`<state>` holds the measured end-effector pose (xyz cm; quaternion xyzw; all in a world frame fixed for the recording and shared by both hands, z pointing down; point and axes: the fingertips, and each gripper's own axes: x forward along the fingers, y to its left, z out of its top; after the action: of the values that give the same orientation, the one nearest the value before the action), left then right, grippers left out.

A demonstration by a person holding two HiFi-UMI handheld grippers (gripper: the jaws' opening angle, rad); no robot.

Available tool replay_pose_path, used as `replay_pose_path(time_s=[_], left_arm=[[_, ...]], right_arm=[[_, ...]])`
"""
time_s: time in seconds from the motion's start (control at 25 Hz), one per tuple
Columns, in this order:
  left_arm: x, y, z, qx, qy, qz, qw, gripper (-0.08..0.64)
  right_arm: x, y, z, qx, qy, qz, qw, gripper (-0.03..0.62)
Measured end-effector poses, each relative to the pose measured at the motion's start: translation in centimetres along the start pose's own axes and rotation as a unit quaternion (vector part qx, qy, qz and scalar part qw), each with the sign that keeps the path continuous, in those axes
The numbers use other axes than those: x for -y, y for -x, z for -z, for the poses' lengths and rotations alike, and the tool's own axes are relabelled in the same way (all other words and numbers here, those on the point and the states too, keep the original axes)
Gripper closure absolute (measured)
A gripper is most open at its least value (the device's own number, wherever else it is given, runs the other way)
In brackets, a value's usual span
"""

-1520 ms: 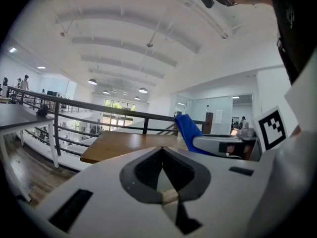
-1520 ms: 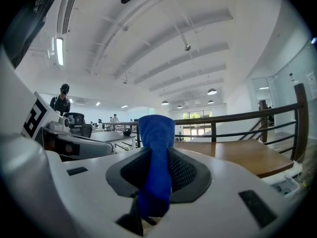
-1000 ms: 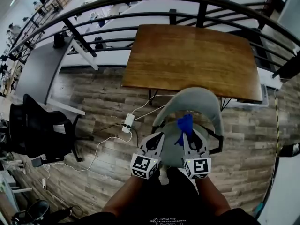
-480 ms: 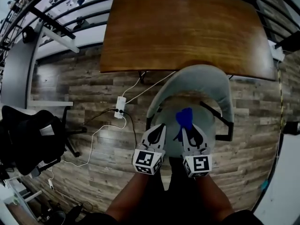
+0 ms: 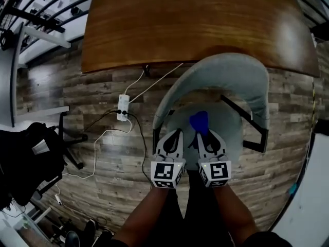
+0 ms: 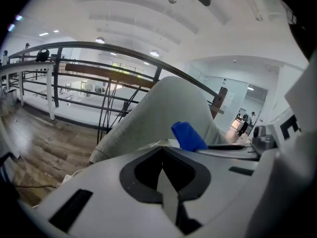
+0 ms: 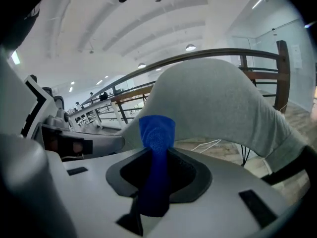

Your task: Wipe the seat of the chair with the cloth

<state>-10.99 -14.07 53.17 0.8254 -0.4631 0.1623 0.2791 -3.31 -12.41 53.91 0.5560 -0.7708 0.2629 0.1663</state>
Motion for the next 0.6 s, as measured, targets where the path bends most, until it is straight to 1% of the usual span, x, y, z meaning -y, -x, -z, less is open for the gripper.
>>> replay_pose_path(time_s=[0.12,0.28,0.36,0.44,0.52,0.6], left_arm=[[-0.6,-1.7,1.8,-0.002,0.010,-0.005,0.9999,0.557],[-2.4,-2.9,3.4,-0.003,0.026,-0.021,0.9994,0.557],[-3.2,-3.3,4.2,-0.005,0.023,-0.036,0.9991,0.557],[-3.1,-3.7,4.9,-0.005,0.012,-0.047,0.9988,0.557],[-2.8,-4.3,5.8,-0.007,0.018,-0.041,0.9990,0.557],[-3.2,-4.8,6.8,-0.012,0.028,-0.045,0.9985,0.557]], right_arm=[[0.6,-1.7,1.9,-0.018,-0.003,0.001,1.000,0.489],[0.9,-4.1,4.0,-0.033,-0.006,0.001,0.999,0.489],[0.9,-5.4,4.8,-0.040,-0.007,-0.004,0.999,0.489],[1.0,-6.5,5.6,-0.046,-0.007,-0.011,0.999,0.489],[0.9,-7.7,6.5,-0.051,-0.005,-0.017,0.999,0.489],[0.7,-8.7,7.4,-0.060,-0.002,-0.023,0.998,0.489]])
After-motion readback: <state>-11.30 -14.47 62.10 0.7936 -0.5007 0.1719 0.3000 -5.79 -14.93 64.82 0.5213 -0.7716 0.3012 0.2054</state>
